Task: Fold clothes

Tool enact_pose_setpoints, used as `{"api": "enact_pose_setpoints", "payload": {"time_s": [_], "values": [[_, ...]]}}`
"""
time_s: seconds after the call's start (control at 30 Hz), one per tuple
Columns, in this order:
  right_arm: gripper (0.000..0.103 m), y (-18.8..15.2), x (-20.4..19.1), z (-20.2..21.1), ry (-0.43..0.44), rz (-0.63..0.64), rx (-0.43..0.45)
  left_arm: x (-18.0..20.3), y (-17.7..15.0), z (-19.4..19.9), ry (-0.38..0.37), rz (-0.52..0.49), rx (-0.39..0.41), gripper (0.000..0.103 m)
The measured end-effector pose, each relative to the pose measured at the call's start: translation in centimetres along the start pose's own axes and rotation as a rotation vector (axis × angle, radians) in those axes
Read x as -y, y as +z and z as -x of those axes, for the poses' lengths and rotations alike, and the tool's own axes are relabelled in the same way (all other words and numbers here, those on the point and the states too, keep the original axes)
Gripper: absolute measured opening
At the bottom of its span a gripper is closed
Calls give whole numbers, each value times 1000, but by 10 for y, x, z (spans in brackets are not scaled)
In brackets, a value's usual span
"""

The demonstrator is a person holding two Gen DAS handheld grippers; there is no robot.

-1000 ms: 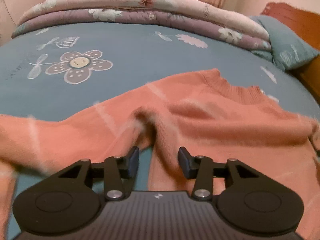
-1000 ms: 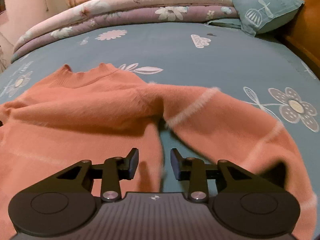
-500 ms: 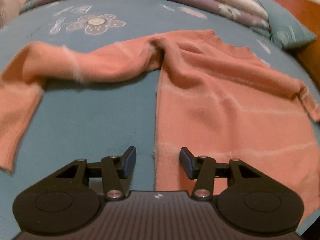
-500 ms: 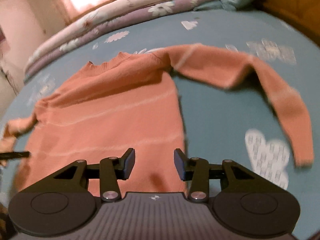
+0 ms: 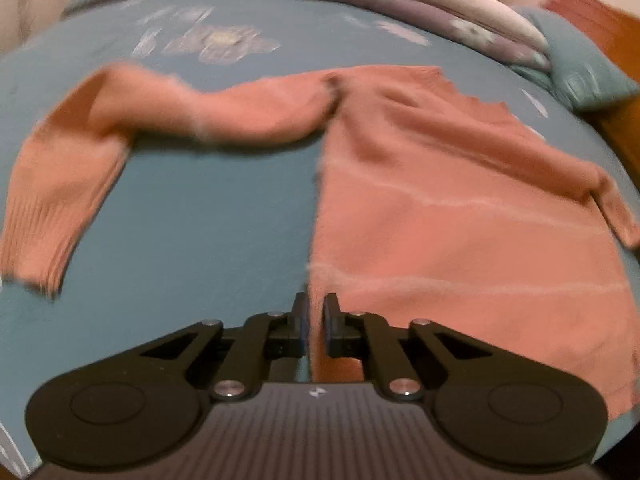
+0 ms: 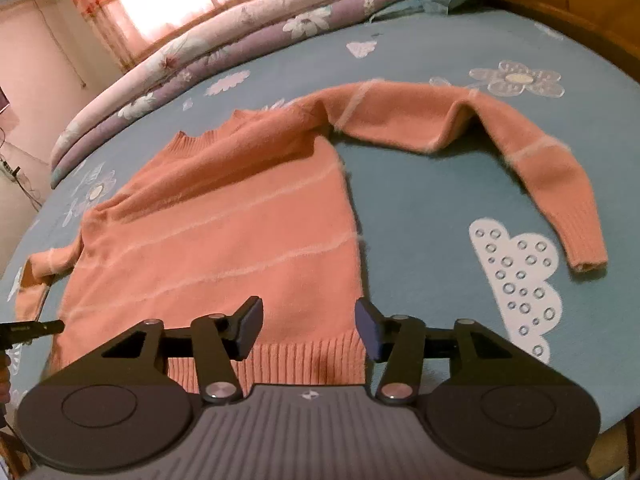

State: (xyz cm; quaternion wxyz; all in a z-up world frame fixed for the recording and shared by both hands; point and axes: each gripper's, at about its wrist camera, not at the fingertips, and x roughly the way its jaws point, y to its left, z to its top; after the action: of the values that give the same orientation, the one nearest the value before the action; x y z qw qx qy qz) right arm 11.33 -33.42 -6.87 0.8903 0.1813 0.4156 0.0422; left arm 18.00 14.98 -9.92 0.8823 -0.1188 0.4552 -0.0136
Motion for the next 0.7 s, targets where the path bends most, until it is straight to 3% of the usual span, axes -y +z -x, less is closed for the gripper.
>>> {"api": "enact_pose_setpoints", "payload": {"time_s": [0.1,0.17,0.23,0.33,0.47,0.6,0.63,0.7], "values": [[56,-3,1,-8,-8,-26,-20,-6,0,3,-27,45,3,14],[59,-5,5,-9,-5,-55,-23,-5,0,9,-41,46,13,23],[62,-7,10,-9,-7,-81,-26,-2,-2,14,-61,38,19,44],[62,-9,21,-12,-1,-136,-40,1,-9,20,-70,40,20,44],[62,-19,35,-22,68,-216,-73,15,-22,35,-117,5,48,46],[61,-27,36,-32,118,-231,-66,38,-32,45,-154,-93,57,58],[56,-28,33,-32,107,-220,-58,45,-33,44,-152,-129,51,59],[14,-29,27,-35,53,-162,-69,58,-37,42,-142,-196,48,59]]}}
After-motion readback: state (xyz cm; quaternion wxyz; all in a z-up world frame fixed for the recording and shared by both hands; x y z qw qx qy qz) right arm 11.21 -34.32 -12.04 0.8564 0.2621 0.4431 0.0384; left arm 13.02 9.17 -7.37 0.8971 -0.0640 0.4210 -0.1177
